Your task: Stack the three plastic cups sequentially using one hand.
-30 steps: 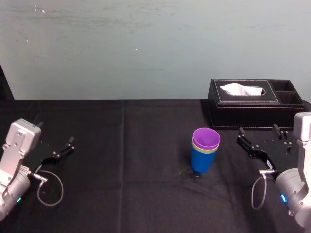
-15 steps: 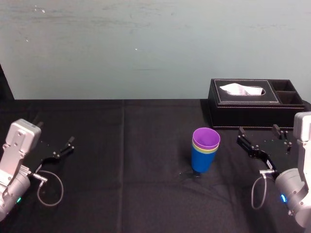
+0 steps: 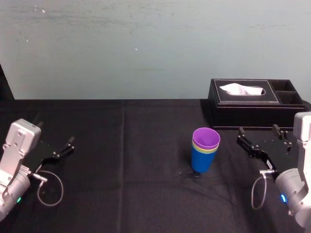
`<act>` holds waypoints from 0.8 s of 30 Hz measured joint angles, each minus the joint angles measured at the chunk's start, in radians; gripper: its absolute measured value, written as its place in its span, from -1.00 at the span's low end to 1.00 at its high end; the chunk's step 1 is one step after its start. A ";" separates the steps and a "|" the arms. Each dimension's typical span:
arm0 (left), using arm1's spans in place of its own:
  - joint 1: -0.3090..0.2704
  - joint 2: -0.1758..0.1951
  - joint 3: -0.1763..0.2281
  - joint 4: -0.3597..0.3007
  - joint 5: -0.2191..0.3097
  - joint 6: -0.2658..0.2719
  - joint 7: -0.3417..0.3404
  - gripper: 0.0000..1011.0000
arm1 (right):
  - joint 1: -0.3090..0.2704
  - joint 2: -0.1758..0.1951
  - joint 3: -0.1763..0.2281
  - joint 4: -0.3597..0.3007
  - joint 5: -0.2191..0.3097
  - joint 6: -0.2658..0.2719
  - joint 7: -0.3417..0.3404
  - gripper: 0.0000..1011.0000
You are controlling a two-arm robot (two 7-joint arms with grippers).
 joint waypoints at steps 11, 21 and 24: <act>0.000 0.000 0.000 0.000 0.000 0.000 0.000 0.98 | 0.000 0.000 0.000 0.000 0.000 0.000 0.000 0.99; 0.000 0.000 0.000 0.000 0.000 0.000 0.000 0.98 | 0.000 0.000 0.000 0.000 0.000 0.000 0.000 0.99; 0.000 0.000 0.000 0.000 0.000 0.000 0.000 0.98 | 0.000 0.000 0.000 0.000 0.000 0.000 0.000 0.99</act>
